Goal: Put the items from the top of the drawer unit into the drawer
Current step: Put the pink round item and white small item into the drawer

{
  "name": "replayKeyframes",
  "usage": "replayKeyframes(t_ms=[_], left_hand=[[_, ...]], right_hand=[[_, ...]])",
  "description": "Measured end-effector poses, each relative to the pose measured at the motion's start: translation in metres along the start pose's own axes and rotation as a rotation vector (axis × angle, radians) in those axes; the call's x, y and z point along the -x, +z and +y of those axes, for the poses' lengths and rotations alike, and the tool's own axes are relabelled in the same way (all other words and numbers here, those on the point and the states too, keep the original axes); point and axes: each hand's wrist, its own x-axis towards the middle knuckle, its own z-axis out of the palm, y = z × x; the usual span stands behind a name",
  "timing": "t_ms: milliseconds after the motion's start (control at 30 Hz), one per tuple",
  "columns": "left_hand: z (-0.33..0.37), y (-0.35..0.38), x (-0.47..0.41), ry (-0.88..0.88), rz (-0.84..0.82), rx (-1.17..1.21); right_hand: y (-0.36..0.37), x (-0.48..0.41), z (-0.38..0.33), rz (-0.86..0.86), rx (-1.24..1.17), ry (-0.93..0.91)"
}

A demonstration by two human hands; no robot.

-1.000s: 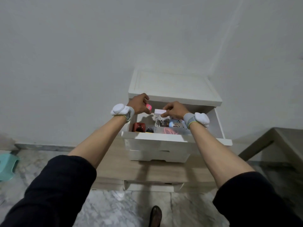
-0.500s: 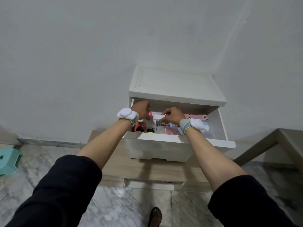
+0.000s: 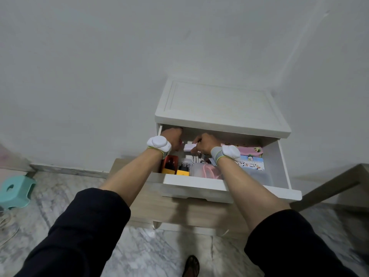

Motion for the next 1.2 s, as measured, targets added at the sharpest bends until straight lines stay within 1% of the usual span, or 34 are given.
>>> replayKeyframes(t_ms=[100,167,400,567,767,967,1200], left_hand=[[-0.003,0.007,-0.010,0.001,0.006,-0.039],[-0.004,0.011,-0.016,-0.010,-0.017,-0.062],[-0.009,0.027,-0.033,-0.012,-0.053,-0.123],[-0.013,0.033,-0.040,-0.003,-0.086,-0.113],[-0.019,0.044,-0.040,0.037,-0.037,-0.151],[-0.020,0.042,-0.034,0.036,-0.055,-0.186],[-0.017,0.032,-0.019,0.029,-0.077,-0.178]], right_hand=[[0.006,-0.011,-0.003,-0.002,0.010,-0.014],[0.009,-0.017,-0.006,-0.001,0.021,-0.027],[0.016,-0.030,-0.005,-0.089,0.071,-0.040],[0.022,-0.033,0.000,-0.094,0.144,-0.038],[0.023,-0.033,0.002,-0.093,0.181,-0.032],[0.026,-0.028,0.000,-0.054,0.233,-0.034],[0.016,-0.008,-0.001,0.035,0.234,-0.032]])
